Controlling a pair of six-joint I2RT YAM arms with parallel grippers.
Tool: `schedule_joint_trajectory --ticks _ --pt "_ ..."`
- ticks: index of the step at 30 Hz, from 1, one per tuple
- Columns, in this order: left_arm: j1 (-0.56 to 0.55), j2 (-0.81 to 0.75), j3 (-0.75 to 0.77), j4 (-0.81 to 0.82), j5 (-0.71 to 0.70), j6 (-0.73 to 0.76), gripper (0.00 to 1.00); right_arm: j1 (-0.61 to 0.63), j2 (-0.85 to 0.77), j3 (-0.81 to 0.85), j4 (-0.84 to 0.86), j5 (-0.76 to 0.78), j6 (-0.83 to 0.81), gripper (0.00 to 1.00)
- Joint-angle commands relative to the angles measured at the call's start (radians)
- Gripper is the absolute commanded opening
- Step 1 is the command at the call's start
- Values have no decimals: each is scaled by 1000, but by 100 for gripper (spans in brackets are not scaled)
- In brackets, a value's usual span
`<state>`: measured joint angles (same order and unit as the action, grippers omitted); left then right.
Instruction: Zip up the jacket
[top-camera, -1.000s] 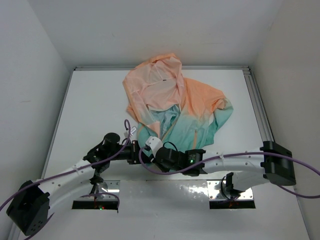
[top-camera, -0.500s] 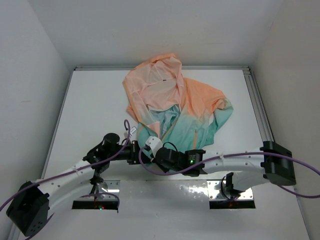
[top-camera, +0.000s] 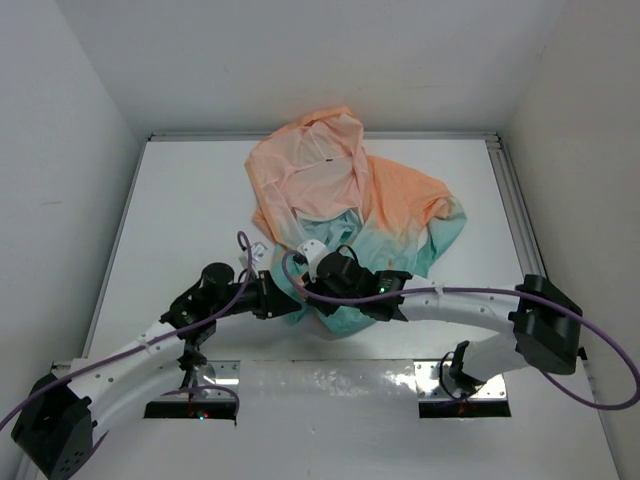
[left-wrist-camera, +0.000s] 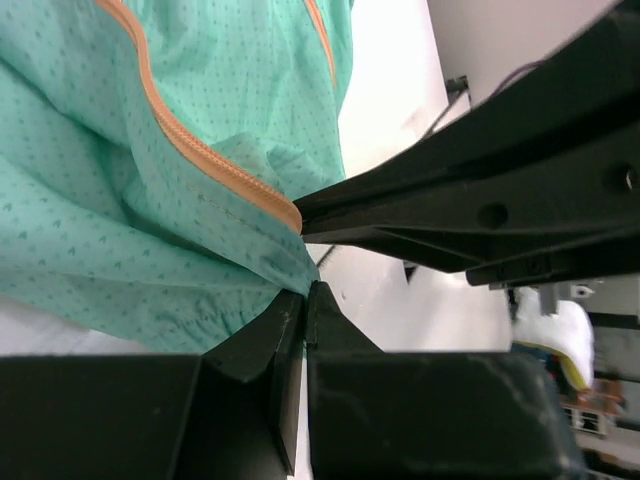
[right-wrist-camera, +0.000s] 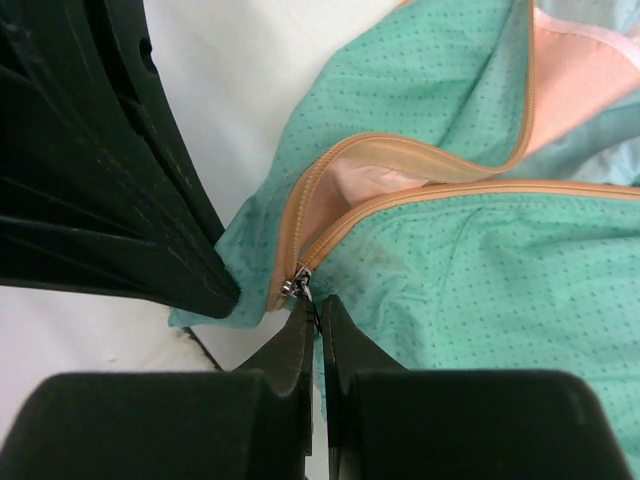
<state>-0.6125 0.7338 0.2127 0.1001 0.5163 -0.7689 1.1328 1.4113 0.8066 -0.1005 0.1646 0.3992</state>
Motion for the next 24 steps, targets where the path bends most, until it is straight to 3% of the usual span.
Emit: schedule_joint_trajectory --ticks 1,10,13,19,20,23,24 --pt "-18 -22 47 -126 134 92 0 -102 -9 48 52 29 -26 0" --pt "-21 -8 39 -191 113 120 0 -148 -74 88 -45 -161 -36 0" --pt "-24 -5 45 -198 99 120 0 -145 -83 40 -27 -325 24 0" --pt "-23 12 57 -209 94 109 0 -113 -127 -93 18 -327 119 0" --pt "-23 16 65 -215 94 114 12 -108 -135 -101 22 -321 124 0" --pt "-23 19 63 -200 109 96 32 -84 -153 -118 28 -294 133 0" --pt "-24 19 62 -195 114 91 34 -81 -156 -125 36 -292 136 0"
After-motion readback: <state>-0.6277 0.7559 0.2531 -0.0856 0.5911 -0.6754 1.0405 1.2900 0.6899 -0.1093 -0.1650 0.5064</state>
